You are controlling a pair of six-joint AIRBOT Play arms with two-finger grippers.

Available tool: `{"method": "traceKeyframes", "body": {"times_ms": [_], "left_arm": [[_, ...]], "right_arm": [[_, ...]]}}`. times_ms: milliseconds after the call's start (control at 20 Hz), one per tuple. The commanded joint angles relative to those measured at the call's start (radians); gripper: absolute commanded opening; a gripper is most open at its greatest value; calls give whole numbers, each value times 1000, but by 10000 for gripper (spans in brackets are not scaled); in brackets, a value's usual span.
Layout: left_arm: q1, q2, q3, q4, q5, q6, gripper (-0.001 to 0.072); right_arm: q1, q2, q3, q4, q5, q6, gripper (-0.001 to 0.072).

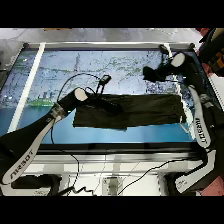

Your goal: Fold the clothes and pants, and hang the long-sleeved shirts on hangers.

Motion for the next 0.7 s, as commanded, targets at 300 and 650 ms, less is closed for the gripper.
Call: {"method": "traceKeyframes", "body": {"times_ms": [300,650], "left_arm": [[421,165,2,328,-136,-71,695],[741,11,0,315,-375,-28,695]], "right_arm": [[-149,24,1,-67,196,-166,29],[-140,24,-2,-53,246,-190,30]]}}
